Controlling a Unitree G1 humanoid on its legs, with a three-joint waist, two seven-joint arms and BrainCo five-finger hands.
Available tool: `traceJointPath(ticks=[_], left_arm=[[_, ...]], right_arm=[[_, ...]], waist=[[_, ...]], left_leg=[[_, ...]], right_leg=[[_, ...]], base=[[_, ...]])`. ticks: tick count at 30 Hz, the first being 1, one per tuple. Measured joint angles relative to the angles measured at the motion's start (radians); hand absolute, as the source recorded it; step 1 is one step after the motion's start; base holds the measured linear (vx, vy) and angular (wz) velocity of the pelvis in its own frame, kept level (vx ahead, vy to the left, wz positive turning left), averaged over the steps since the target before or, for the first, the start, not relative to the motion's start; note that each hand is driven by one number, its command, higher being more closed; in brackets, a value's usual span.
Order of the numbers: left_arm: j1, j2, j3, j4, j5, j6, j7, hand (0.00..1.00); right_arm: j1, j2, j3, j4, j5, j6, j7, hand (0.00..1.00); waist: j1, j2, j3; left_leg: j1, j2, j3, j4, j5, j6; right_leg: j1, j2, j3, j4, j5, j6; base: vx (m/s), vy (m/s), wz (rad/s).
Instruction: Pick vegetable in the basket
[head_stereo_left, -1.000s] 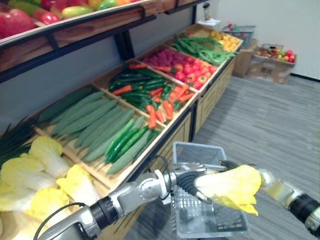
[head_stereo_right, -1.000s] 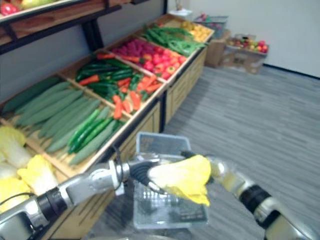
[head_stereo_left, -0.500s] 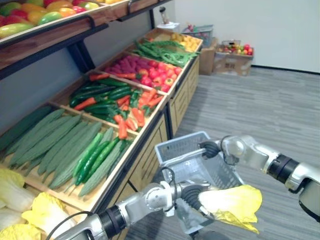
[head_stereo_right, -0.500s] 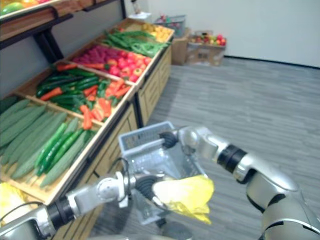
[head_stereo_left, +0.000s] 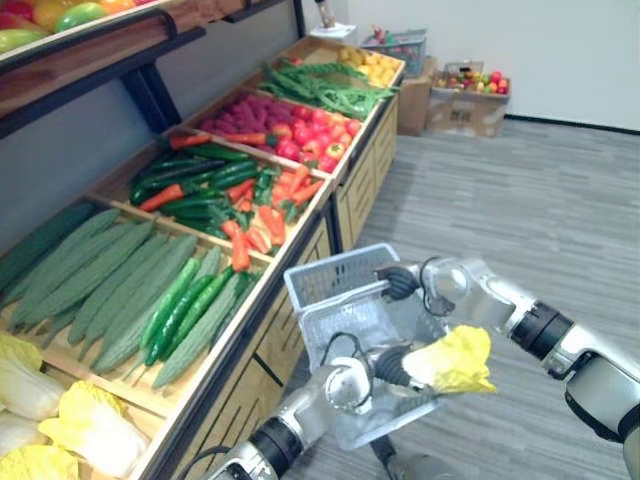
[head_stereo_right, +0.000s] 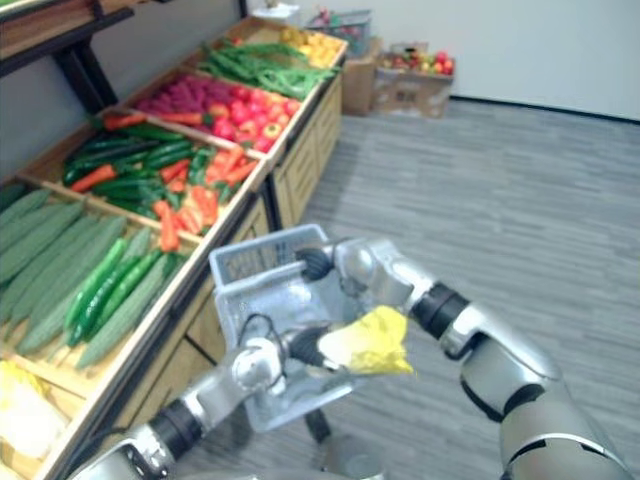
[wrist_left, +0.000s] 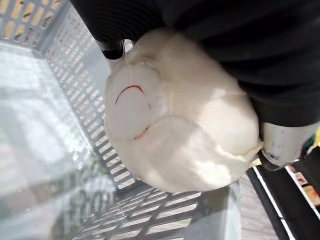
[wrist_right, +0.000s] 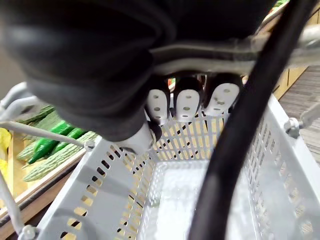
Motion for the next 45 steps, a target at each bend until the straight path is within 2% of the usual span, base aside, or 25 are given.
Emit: traceJointPath(ticks=[3, 7, 8, 16, 25, 29, 32, 34, 38, 41, 42, 44, 45], left_arm=[[-0.017, -0.024, 0.048, 0.058, 0.048, 0.027, 0.013, 1.0], [-0.033, -0.027, 0.101, 0.085, 0.098, 0.059, 0.013, 1.0], [-0.037, -0.026, 0.118, 0.103, 0.122, 0.065, 0.013, 0.0], [-0.074, -0.027, 0.159, 0.149, 0.164, 0.097, 0.001, 0.0], [-0.134, -0.055, 0.163, 0.16, 0.165, 0.095, -0.017, 0.0], [-0.132, -0.055, 0.15, 0.055, 0.163, 0.097, -0.017, 0.0], [-0.118, -0.034, 0.123, -0.122, 0.136, 0.095, -0.015, 0.0], [-0.087, -0.017, 0.105, -0.243, 0.055, 0.082, -0.015, 0.0], [0.003, -0.009, 0.055, -0.376, -0.213, 0.059, -0.02, 0.0], [0.086, 0.024, 0.05, -0.465, -0.361, 0.053, -0.033, 0.0], [0.107, 0.034, 0.057, -0.487, -0.378, 0.051, -0.035, 0.0], [0.197, 0.063, 0.098, -0.548, -0.517, 0.038, -0.037, 0.0], [0.22, 0.065, 0.117, -0.559, -0.545, 0.035, -0.037, 0.0]], right_arm=[[0.037, -0.002, -0.05, 0.0, -0.012, 0.002, 0.002, 1.0], [0.076, -0.006, -0.119, -0.013, -0.023, 0.008, 0.019, 1.0], [0.102, -0.007, -0.154, -0.028, -0.032, 0.01, 0.02, 1.0], [0.232, -0.008, -0.268, -0.039, -0.055, 0.009, 0.021, 1.0], [0.296, -0.017, -0.39, -0.04, -0.084, 0.007, 0.021, 1.0], [0.337, -0.013, -0.489, -0.04, -0.109, 0.012, 0.011, 1.0], [0.383, 0.011, -0.576, -0.023, -0.145, 0.025, -0.018, 1.0], [0.415, 0.042, -0.641, 0.029, -0.153, 0.044, -0.044, 1.0], [0.482, 0.13, -0.798, 0.173, -0.146, 0.079, -0.154, 1.0], [0.521, 0.162, -0.874, 0.273, -0.111, 0.079, -0.241, 1.0], [0.531, 0.166, -0.888, 0.288, -0.102, 0.078, -0.257, 1.0], [0.57, 0.178, -0.965, 0.382, -0.034, 0.073, -0.321, 1.0], [0.579, 0.182, -0.988, 0.41, -0.012, 0.073, -0.34, 1.0]], waist=[[0.0, 0.0, 0.0], [0.005, -0.002, 0.001], [0.007, -0.003, 0.002], [0.009, -0.026, 0.019], [0.009, -0.015, 0.064], [0.013, -0.008, 0.077], [0.024, 0.004, 0.083], [0.039, 0.009, 0.084], [0.063, 0.012, 0.083], [0.073, 0.019, 0.081], [0.076, 0.019, 0.081], [0.097, 0.025, 0.076], [0.101, 0.027, 0.074]], left_leg=[[0.001, -0.006, -0.002, -0.014, 0.003, -0.001], [0.002, -0.022, -0.004, -0.035, 0.004, 0.001], [0.003, -0.026, -0.006, -0.039, 0.005, 0.002], [-0.015, -0.06, -0.062, -0.069, 0.012, 0.015], [-0.036, -0.093, -0.142, -0.086, 0.007, 0.033], [-0.052, -0.097, -0.176, -0.086, 0.001, 0.044], [-0.065, -0.101, -0.203, -0.086, -0.002, 0.049], [-0.072, -0.102, -0.232, -0.087, -0.003, 0.052], [-0.105, -0.103, -0.313, -0.087, 0.002, 0.064], [-0.136, -0.102, -0.397, -0.088, 0.012, 0.08], [-0.144, -0.104, -0.416, -0.088, 0.014, 0.084], [-0.183, -0.108, -0.495, -0.089, 0.026, 0.101], [-0.194, -0.109, -0.52, -0.091, 0.031, 0.105]], right_leg=[[0.001, 0.0, -0.004, -0.001, 0.014, -0.018], [0.003, -0.006, -0.003, -0.002, 0.014, -0.019], [0.008, -0.008, -0.004, -0.002, 0.014, -0.019], [0.015, -0.048, -0.028, -0.015, 0.016, -0.016], [0.028, -0.095, -0.048, -0.048, 0.032, 0.005], [0.028, -0.11, -0.064, -0.048, 0.035, 0.01], [0.028, -0.122, -0.081, -0.048, 0.036, 0.011], [0.029, -0.129, -0.094, -0.048, 0.036, 0.011], [0.033, -0.157, -0.154, -0.048, 0.036, 0.011], [0.047, -0.187, -0.221, -0.048, 0.032, 0.014], [0.049, -0.194, -0.237, -0.048, 0.03, 0.014], [0.056, -0.222, -0.305, -0.048, 0.02, 0.015], [0.059, -0.229, -0.327, -0.049, 0.014, 0.02]], base=[[-0.02, 0.063, 0.01], [-0.04, 0.092, 0.03], [-0.06, 0.072, 0.07], [-0.09, 0.036, 0.15], [-0.09, 0.017, 0.13], [-0.06, -0.003, 0.17], [-0.06, -0.004, 0.19], [-0.06, -0.03, 0.23], [-0.08, -0.053, 0.45], [-0.11, -0.05, 0.71], [-0.13, -0.05, 0.85], [-0.11, -0.043, 0.92], [-0.08, -0.03, 1.02]])
